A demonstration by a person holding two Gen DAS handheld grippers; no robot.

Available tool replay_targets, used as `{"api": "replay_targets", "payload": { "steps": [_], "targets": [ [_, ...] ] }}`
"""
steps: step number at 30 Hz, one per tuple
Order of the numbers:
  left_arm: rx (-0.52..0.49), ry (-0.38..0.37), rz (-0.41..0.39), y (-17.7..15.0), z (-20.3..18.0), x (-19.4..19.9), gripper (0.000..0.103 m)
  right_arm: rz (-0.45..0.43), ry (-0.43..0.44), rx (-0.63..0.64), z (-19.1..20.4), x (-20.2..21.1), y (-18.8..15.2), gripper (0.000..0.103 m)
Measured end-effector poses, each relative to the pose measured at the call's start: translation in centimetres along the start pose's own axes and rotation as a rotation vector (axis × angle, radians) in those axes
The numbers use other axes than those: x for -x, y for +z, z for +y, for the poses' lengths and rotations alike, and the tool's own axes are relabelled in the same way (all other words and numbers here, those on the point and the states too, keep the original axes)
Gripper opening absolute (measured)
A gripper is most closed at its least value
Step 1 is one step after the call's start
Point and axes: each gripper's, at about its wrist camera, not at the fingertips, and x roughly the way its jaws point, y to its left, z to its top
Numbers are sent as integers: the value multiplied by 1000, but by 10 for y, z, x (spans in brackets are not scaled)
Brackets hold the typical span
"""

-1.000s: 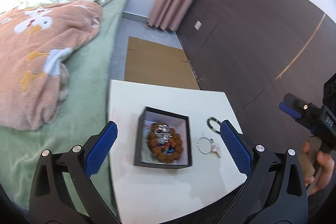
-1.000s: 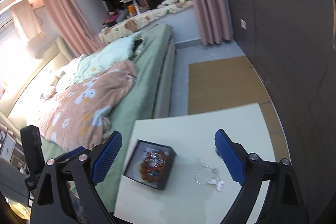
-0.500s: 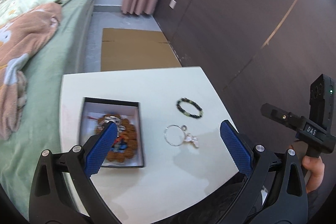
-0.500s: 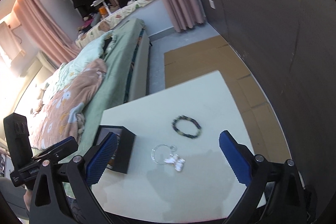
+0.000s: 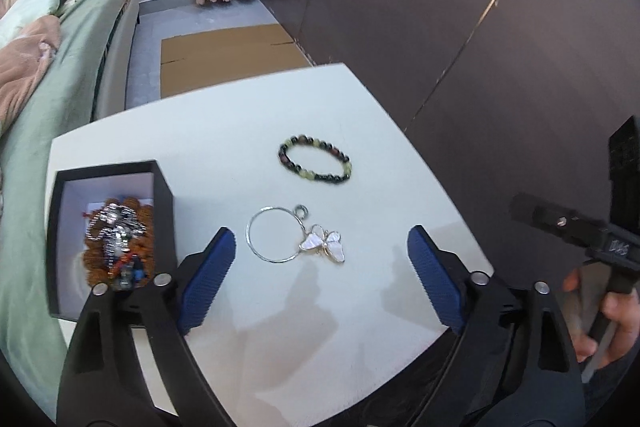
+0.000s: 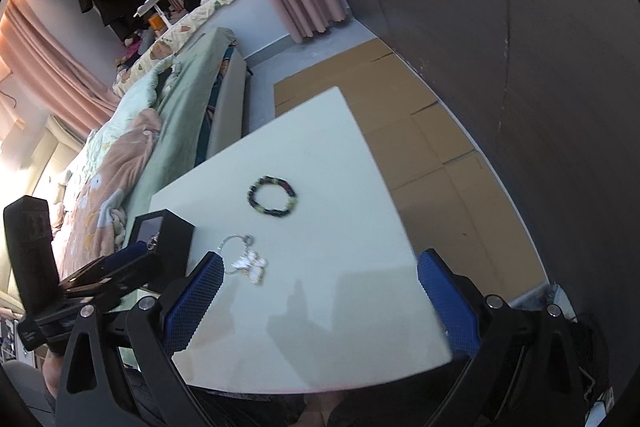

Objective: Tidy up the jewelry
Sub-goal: 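Reach the left gripper to the white butterfly charm and grasp it, then carry the butterfly charm into the black box and open the left gripper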

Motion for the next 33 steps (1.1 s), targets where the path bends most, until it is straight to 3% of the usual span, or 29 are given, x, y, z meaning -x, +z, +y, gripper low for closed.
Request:
{"api": "replay_targets", "payload": {
  "steps": [4,9,14,18,23,28,30,33],
  "targets": [
    [-21,4,13,-4,-9,-13,86,-5,-12,-18,-16,4,-4,95],
    [-53,20,49,-11,-19,-35,75,-2,-22,-39,-32,7,-14,95],
    [-66,42,58,-17,-21,-51,75,11,-33,-73,-50,4,-25,95],
    [-70,53,80,-20,-20,-61,65,18,-37,-87,-54,3,-30,95],
    [-74,70,102,-22,-18,-72,63,16,-33,-89,-53,3,-29,95],
    [-94,103,98,-22,-20,-77,50,14,-26,-81,-48,3,-26,95],
    [-106,130,98,-21,-20,-79,39,15,-24,-78,-44,2,-25,95],
    [-93,104,108,-19,-15,-75,39,20,-17,-73,-39,-1,-23,95]
  ]
}}
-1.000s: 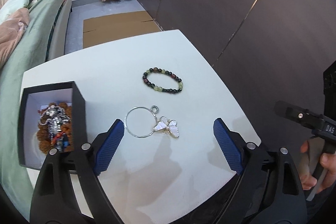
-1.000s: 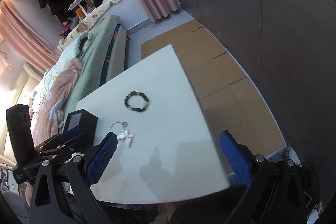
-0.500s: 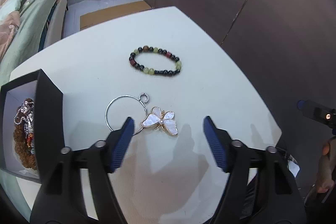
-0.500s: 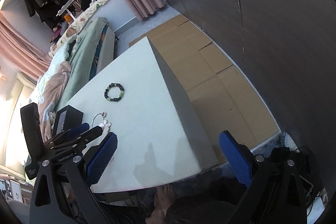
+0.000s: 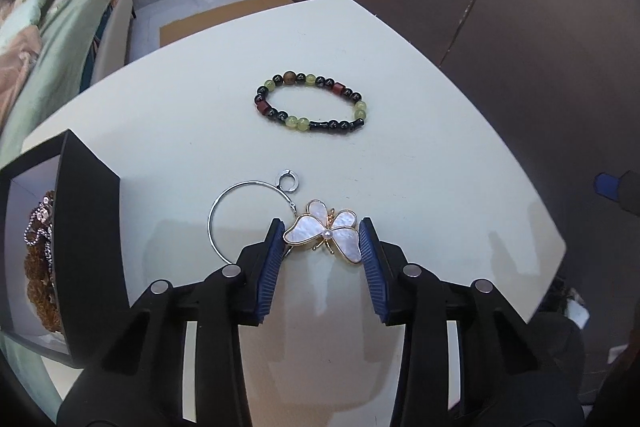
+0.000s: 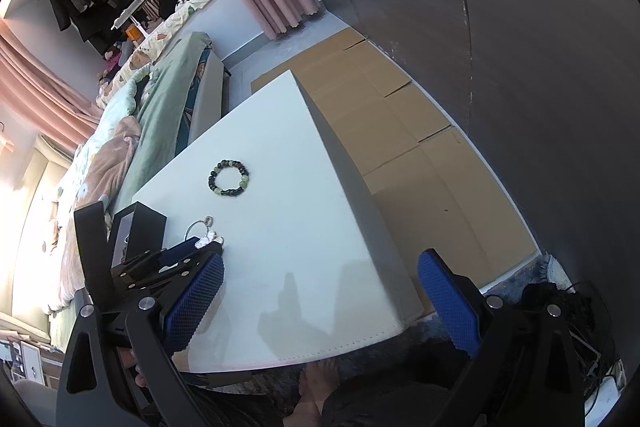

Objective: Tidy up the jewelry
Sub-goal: 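Carry the butterfly charm into the black box and open the left gripper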

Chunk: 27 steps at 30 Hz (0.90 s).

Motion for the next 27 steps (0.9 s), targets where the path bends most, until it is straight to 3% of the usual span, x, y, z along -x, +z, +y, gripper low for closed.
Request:
{"api": "replay_targets", "payload": {
  "steps": [11,20,27],
  "targets": [
    [61,13,-90,3,35,53,39,34,51,48,40,-26,11,94],
    [131,24,-158,10,79,94,39,135,104,17,71,-67,22,56],
    [189,37,-197,5,114,116,39,194,71,44,106,-98,24,43]
  ]
}}
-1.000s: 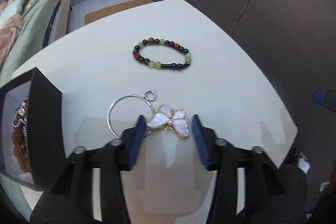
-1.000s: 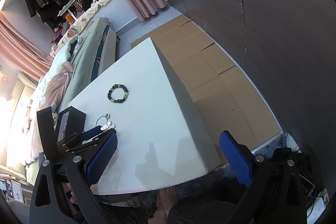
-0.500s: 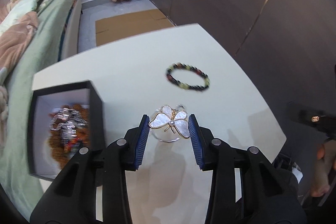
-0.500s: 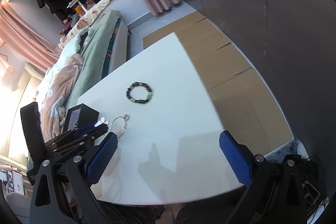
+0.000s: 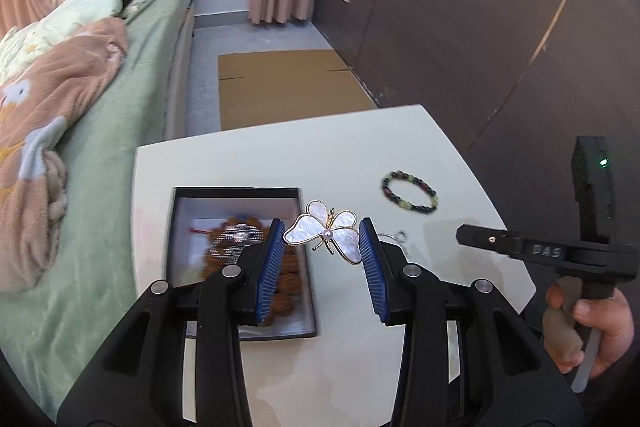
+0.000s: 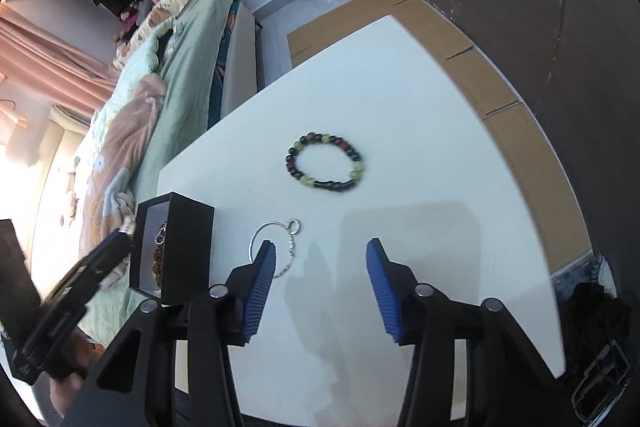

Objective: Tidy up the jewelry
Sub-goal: 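Carry the butterfly charm into the black box and open the left gripper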

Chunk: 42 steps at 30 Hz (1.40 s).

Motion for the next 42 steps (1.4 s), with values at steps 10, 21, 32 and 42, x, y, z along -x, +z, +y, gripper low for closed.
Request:
{"api": "replay_targets", "payload": {
  "steps": [10,21,32,42],
  "targets": [
    [76,5,-20,-3,49,15,39,53,-85,-19,35,-39,8,26],
    [147,-23,-36,-15,96,22,39,50,-243,-5,59,-72,5,18],
    [178,-57,-49,-24,119,27,39,28,-342,-12,70,-81,10,15],
    [195,-75,-54,-22,122,27,39,29,-378,22,74,-81,10,12]
  ]
}}
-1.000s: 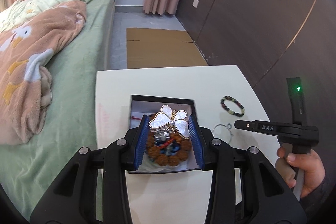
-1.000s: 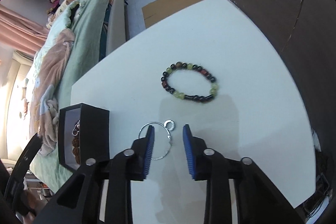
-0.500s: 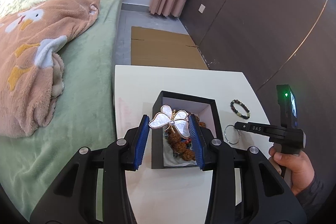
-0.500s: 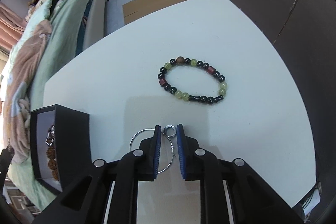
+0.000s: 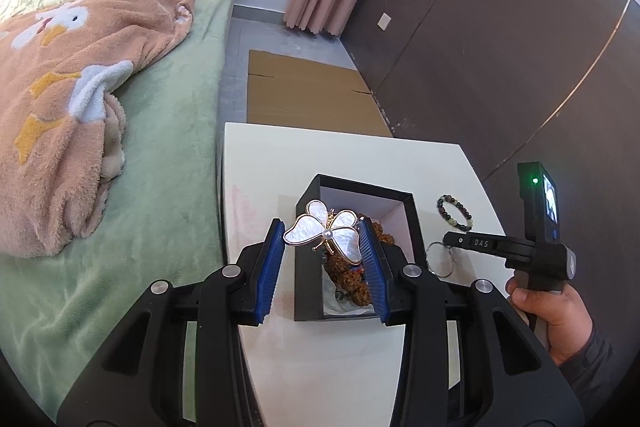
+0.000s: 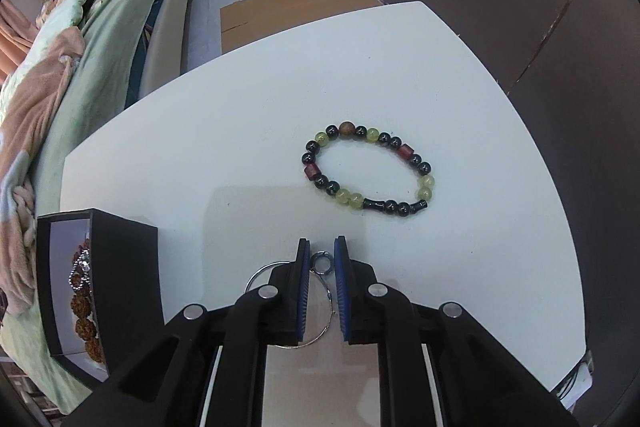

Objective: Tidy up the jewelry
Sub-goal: 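Carry the butterfly charm into the black box and open the left gripper, then move the left gripper back toward the silver hoop ring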

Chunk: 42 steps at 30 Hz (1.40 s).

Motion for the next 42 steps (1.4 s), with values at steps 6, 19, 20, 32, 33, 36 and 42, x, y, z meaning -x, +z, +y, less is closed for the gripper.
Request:
{"api": "replay_targets", "payload": {
  "steps": [6,19,20,32,33,36,42],
  "targets": [
    [-14,-27,6,3,-17,-8,39,-54,51,-7,-13,30,-3,12],
    [-2,-21,2,12,-32,-11,61,-159,262,73,9,106,-9,12],
    [4,-10,-2,11,-28,-8,62,-162,275,84,13,109,-10,12],
    [60,89,-43,10,21,31,72,-148,444,208,99,122,-14,12],
    [64,96,-47,9,24,35,72,-145,451,214,105,122,-14,12],
    [76,115,-57,8,34,44,73,-127,488,234,122,118,-16,13],
    [96,135,-63,7,46,52,73,-120,537,256,136,110,-23,54]
  ]
}}
